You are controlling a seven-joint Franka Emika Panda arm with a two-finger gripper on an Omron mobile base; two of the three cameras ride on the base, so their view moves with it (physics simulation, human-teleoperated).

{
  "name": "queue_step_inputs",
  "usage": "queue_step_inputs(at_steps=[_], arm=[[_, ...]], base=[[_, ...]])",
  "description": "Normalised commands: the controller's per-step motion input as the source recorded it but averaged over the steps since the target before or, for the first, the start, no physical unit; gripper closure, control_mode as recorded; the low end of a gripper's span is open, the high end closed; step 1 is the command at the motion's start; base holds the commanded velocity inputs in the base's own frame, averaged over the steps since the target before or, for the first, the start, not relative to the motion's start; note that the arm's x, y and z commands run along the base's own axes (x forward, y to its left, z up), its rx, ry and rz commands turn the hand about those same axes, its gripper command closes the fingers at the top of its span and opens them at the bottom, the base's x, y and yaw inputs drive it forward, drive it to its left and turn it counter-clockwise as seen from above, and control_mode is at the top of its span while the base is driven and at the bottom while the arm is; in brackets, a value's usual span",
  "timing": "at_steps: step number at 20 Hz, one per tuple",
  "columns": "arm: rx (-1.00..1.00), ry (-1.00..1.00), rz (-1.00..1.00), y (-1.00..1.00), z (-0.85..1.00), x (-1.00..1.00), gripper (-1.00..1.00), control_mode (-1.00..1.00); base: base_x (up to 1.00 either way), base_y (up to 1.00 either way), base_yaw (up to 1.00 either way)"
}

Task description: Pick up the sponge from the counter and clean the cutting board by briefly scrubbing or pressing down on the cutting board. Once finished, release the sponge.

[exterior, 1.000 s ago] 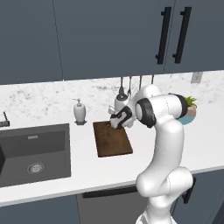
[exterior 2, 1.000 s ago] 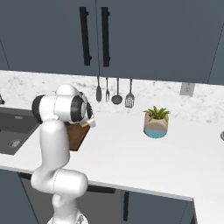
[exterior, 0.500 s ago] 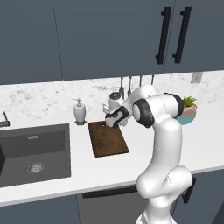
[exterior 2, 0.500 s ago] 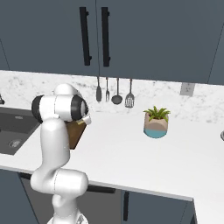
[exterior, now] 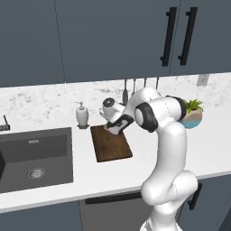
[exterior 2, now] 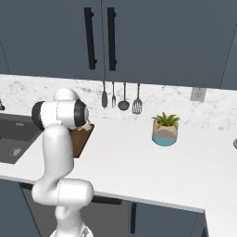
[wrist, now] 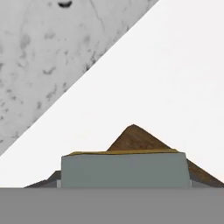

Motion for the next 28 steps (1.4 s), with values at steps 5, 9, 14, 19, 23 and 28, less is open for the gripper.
queue_step_inputs(at_steps=[5, 9, 14, 19, 23, 28], arm=[[0.00, -0.01, 0.00, 0.38, -0.27, 0.00, 1.00, -1.00], [0.00, -0.05, 0.00, 0.41, -0.42, 0.00, 1.00, -1.00], [0.02, -0.12, -0.01, 0.58, -0.22, -0.05, 1.00, -1.00], [0.03, -0.14, -0.03, 0.68, -0.43, -0.15, 1.00, -1.00], [0.00, -0.11, 0.00, 0.38, -0.45, -0.48, 1.00, -1.00], [0.03, -0.06, 0.00, 0.37, -0.07, -0.72, 1.00, -1.00]], base=[[0.00, 0.00, 0.00], [0.00, 0.00, 0.00], [0.00, 0.00, 0.00], [0.00, 0.00, 0.00], [0.00, 0.00, 0.00], [0.00, 0.00, 0.00]])
